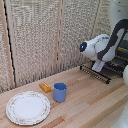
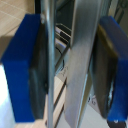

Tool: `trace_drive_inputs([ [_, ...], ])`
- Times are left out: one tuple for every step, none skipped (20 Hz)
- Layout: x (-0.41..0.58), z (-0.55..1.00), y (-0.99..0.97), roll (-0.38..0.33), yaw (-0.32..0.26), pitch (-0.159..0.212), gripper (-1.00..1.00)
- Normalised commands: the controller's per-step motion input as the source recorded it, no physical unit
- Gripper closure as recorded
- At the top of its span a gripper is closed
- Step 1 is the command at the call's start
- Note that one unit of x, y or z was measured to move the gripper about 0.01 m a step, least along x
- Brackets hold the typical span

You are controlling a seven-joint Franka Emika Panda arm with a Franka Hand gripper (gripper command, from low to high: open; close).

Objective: Please reach out your grabber to the yellow dish. Tenderly grip the yellow dish using your grabber. Set the yellow dish on the baking sheet. Posit your grabber on the rim of the baking sheet carrying the yellow dish. Mindfully slide the baking sheet with the yellow dish into the oven. Let go of your grabber's hold on the baking sheet's edge when it is entirely in the oven.

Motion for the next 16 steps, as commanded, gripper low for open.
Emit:
trace_drive_inputs([
  [-0.086,0.60,-0.90,0.069,0.037,0.002,1.00],
  [-0.069,0.49,-0.98,0.045,0.035,0.000,1.00],
  [-0.069,0.40,-1.00,0.032,0.033,0.001,1.00],
  [-0.074,0.33,-1.00,0.023,0.034,0.005,1.00],
  [-0.083,0.25,-1.00,0.016,0.036,0.002,1.00],
  [-0.080,0.21,-1.00,0.016,0.039,0.005,1.00],
  [-0.051,0.15,-1.00,0.013,0.044,0.004,1.00],
  [-0.006,0.08,-1.00,0.010,0.049,0.003,1.00],
  [0.000,0.01,-1.00,0.006,0.054,0.008,1.00],
  [0.000,0.01,-1.00,0.005,0.053,0.003,1.00],
  [0.000,0.02,-1.00,0.003,0.054,0.003,1.00],
  [0.000,0.03,-1.00,0.000,0.055,0.000,1.00],
  [0.000,0.03,-1.00,0.000,0.055,0.000,1.00],
  [0.000,0.03,-0.99,0.000,0.059,0.000,1.00],
  [0.000,0.02,-0.97,0.000,0.066,0.000,1.00],
  [0.000,0.01,-0.96,0.000,0.071,0.000,1.00],
])
